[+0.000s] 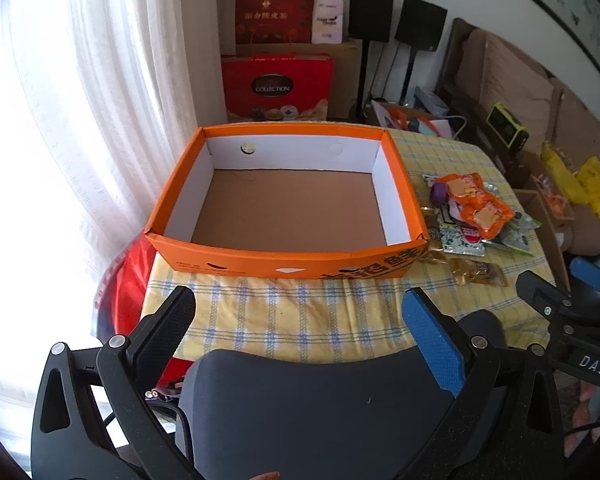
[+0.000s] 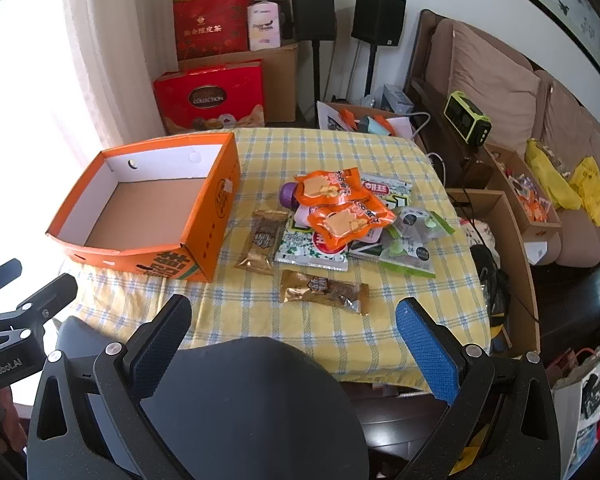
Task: Organize objects
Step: 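Move both tools from the orange box toward the snack pile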
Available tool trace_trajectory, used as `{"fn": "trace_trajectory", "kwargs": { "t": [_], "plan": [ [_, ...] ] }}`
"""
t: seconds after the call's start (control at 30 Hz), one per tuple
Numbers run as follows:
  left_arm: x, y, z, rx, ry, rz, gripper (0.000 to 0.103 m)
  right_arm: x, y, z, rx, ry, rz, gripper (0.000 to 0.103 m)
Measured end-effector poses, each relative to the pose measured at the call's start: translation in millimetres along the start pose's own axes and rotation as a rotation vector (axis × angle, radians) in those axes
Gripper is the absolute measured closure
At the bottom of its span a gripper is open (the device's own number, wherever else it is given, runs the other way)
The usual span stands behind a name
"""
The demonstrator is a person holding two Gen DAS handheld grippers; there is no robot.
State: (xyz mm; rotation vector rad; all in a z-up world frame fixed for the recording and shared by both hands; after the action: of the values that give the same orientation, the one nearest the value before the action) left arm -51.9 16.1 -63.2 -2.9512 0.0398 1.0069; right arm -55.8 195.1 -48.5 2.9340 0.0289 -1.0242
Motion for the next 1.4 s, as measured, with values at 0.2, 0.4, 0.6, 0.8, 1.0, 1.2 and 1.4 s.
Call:
{"fn": "trace_trajectory", "kwargs": {
  "t": [0.2, 0.4, 0.6, 0.8, 1.0, 1.2, 1.4],
  "plan": [
    [-5.7, 2.4, 3.3, 0.001, -0.008, -0.012, 0.0, -2.4, -5.2, 2.1, 0.008, -0.003, 0.003, 0.0],
    [-12.7, 1.0, 5.6, 0.011, -0.026, -0.009, 0.0, -6.3, -10.9, 3.6, 0.01, -0.007, 0.014, 0.0],
    [-20.5, -0.5, 4.4, 0.065, -0.045, -0.037, 0.0, -12.4, -27.0, 3.5, 0.001, -0.025, 0.04, 0.0],
    [-34.1, -4.6, -1.4, 0.111, -0.087, -0.022, 0.0, -17.2, -47.6, 4.9, -0.03, -0.029, 0.08, 0.0],
    [-38.8, -25.5, -4.1, 0.198, -0.105, 0.04, 0.0, -24.8, -76.0, 1.9, 0.028, -0.057, 0.084, 0.0],
    [-48.4, -44.8, 1.2, 0.206, -0.103, 0.079, 0.0, -28.4, -101.4, 3.2, 0.018, -0.059, 0.123, 0.0],
    [-64.4, -73.7, 7.1, 0.246, -0.11, 0.154, 0.0, -26.9, -113.3, 12.4, -0.015, -0.042, 0.147, 0.003]
  ]
}}
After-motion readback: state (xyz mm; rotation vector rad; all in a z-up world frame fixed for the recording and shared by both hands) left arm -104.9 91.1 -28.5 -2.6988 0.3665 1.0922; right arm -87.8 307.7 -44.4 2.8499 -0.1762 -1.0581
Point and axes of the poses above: each gripper's, at about its wrist camera, not at the fingertips, and z roughly the way its jaws point, y to its left, x to its underside, the point moved 7 cm from there along z, roughly the way its jaws point, and after that the axes turned 3 degrees about -x, right-handed, at the moved point
